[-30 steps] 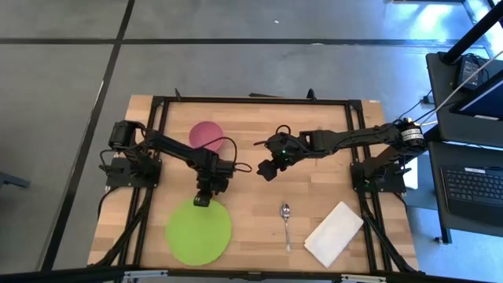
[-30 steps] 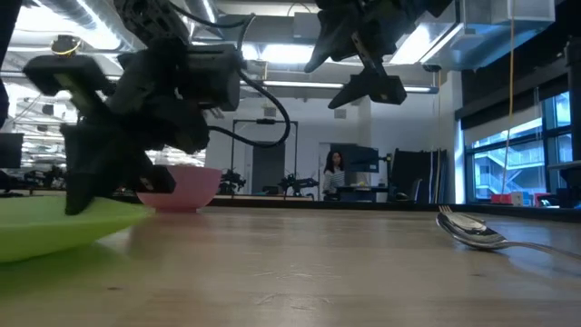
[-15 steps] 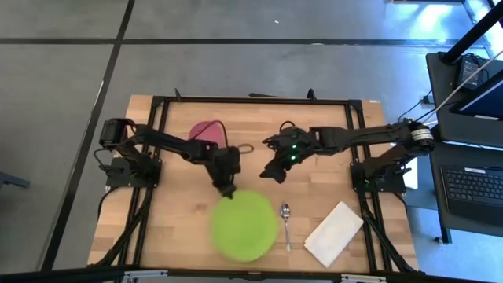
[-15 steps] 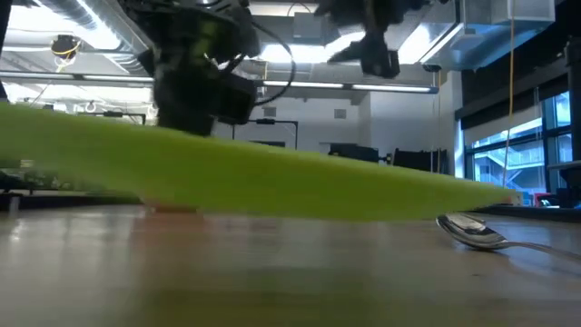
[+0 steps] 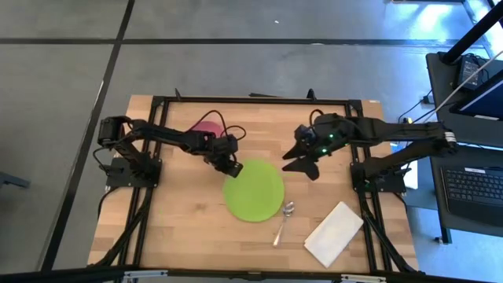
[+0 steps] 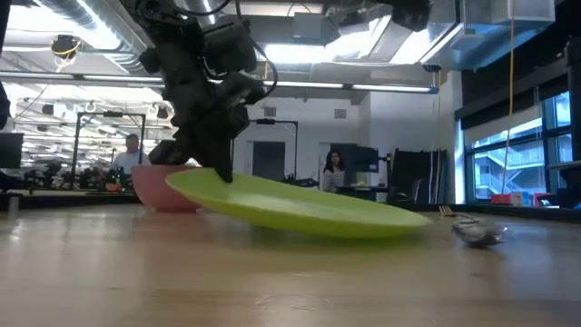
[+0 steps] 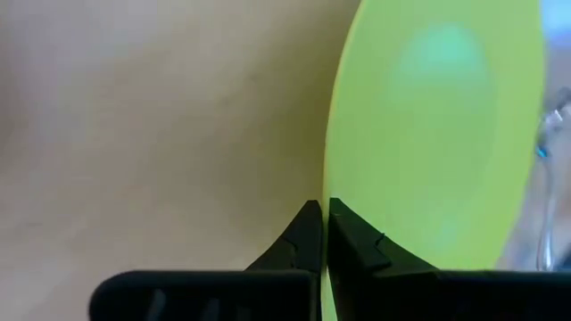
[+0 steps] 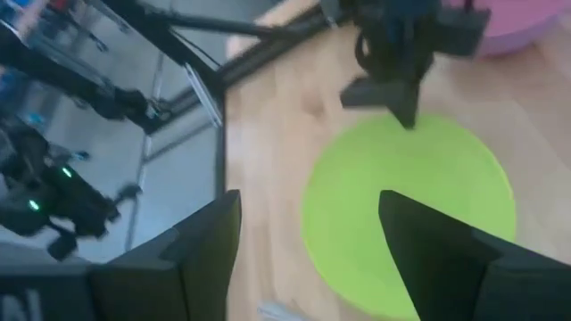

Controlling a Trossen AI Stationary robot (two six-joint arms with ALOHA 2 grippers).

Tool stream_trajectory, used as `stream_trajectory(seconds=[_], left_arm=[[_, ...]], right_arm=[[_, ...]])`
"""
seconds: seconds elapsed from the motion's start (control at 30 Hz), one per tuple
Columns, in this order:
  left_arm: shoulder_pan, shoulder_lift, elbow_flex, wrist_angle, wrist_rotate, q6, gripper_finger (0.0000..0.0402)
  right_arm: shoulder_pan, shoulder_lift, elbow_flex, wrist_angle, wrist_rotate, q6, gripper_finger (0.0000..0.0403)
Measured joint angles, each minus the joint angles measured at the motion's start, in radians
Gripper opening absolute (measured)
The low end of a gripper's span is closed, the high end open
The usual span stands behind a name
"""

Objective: Set table place
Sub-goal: Move the green plate to the center of the table, then put the pink bowl on top of the green plate

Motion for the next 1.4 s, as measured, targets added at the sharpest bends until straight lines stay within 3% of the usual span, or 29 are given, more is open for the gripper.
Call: stream_trajectory(seconds=[0.23,0.6,0.8,0.97,1.27,1.4], left_arm=[[0.027,0.002,0.001,-0.010,-0.116,-0.022,0.0002],[0.011,0.082,0.000,-0.056,-0.120,0.009,0.0061],[0.014,0.086,0.000,-0.005,-0.082,0.007,0.0107],[0.022,0.079,0.007,-0.008,0.017,0.008,0.0141],[0.022,0.065,0.148,-0.202,-0.056,0.061,0.0146],[0.021,0.065,0.254,-0.426,-0.131,0.144,0.0141]], right_arm=[[-0.002,-0.024,0.000,-0.121,0.038,-0.055,0.0268],[-0.002,-0.025,0.000,-0.124,0.037,-0.061,0.0268],[-0.008,-0.025,0.000,-0.123,0.041,-0.057,0.0268],[-0.023,-0.025,0.000,-0.123,0.049,-0.052,0.0268],[-0.024,-0.025,0.000,-0.117,0.052,-0.030,0.0268],[-0.024,-0.025,0.000,-0.117,0.056,-0.026,0.0268]])
